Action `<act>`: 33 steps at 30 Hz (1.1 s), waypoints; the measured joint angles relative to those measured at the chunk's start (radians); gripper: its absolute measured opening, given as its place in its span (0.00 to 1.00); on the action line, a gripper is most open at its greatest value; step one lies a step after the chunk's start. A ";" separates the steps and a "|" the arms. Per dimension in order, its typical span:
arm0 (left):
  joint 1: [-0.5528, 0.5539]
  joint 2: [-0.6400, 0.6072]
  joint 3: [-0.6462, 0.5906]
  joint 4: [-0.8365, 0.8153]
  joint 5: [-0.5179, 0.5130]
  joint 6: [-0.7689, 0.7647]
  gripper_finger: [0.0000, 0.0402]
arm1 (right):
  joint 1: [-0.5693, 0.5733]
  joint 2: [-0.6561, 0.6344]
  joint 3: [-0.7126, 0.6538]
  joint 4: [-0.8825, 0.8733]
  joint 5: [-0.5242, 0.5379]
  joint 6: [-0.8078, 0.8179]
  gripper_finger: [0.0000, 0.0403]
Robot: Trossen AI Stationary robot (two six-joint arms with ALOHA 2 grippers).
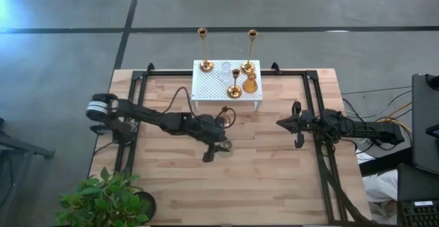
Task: Pick & Place candle stick holders
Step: Put the green glass candle holder on the shelf
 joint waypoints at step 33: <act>0.456 -0.418 -0.044 -0.203 -0.448 -0.071 0.32 | 0.000 0.000 0.000 0.000 0.000 0.000 0.02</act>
